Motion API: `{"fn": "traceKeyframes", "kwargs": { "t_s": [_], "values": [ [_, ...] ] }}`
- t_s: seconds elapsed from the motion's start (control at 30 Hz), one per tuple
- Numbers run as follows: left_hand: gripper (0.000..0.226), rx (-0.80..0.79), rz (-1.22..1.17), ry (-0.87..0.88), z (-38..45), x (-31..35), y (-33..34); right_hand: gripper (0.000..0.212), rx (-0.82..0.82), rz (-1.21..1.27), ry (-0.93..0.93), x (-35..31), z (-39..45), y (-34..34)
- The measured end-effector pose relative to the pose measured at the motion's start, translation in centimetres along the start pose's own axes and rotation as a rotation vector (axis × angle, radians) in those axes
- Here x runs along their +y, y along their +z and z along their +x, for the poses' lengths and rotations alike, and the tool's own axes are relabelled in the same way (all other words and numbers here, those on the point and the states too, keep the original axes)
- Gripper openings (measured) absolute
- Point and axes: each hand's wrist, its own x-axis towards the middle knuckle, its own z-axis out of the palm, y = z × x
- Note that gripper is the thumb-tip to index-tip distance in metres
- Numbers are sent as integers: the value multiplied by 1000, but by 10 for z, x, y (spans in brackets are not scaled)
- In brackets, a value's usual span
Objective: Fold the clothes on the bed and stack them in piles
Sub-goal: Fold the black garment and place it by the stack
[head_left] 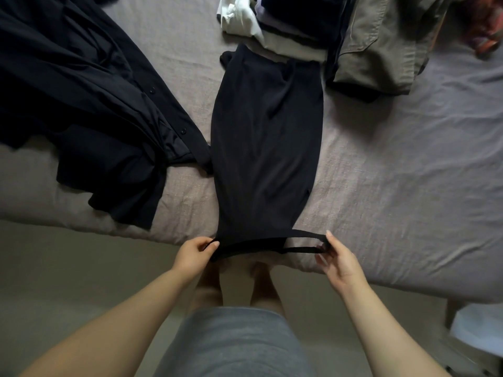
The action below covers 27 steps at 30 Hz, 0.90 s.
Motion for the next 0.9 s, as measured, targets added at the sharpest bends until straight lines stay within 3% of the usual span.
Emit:
{"fn": "traceKeyframes", "kwargs": {
  "t_s": [0.13, 0.3, 0.4, 0.6, 0.9],
  "values": [
    [24, -7, -14, -79, 0, -5, -4, 13, -142, -626, -197, 11, -3, -4],
    [9, -14, -32, -139, -5, -16, -2, 6, -373, -893, -75, 36, -10, 1],
    [8, -35, -23, -156, -8, -20, -2, 21, -422, -922, 15, 54, -11, 5],
    [14, -42, -23, -174, -6, -23, -3, 23, -445, -879, 5, 66, -15, 5],
    [10, 21, -125, -192, 1, -27, -5, 14, -239, -735, -115, 58, -11, -6]
  ]
}}
